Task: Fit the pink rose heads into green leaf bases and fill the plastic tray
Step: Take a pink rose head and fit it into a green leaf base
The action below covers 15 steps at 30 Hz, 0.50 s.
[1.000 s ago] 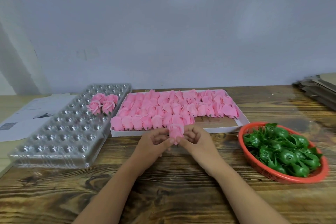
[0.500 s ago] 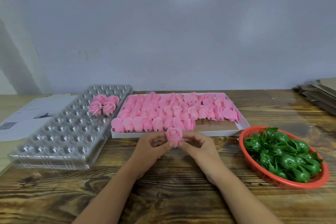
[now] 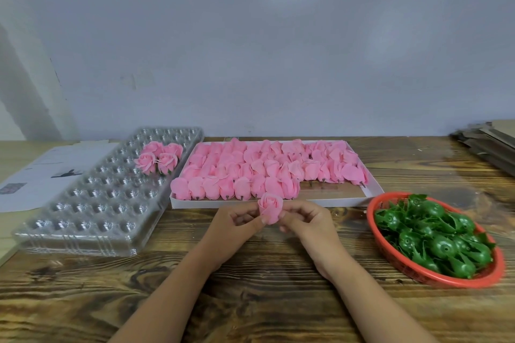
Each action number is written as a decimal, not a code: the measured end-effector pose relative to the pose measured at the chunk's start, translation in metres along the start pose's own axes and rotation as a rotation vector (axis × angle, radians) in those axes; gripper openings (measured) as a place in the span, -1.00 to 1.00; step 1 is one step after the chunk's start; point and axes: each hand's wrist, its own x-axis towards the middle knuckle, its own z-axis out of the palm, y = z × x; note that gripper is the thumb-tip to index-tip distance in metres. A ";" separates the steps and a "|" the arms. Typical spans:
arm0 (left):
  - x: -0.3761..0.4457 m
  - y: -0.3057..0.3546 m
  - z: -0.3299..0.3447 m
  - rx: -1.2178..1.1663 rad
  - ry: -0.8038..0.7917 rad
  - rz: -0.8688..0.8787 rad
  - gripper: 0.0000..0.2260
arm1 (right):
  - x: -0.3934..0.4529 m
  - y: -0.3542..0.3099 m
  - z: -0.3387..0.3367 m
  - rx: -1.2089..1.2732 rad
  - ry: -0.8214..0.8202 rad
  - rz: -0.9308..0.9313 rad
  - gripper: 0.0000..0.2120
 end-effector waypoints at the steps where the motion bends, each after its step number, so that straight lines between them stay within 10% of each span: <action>1: 0.000 0.001 0.000 0.000 0.000 0.000 -0.80 | 0.000 0.000 0.000 0.002 0.001 0.001 -0.86; 15: 0.003 -0.009 -0.002 -0.060 0.025 -0.044 -0.76 | -0.003 -0.008 0.000 0.414 -0.203 0.222 -0.83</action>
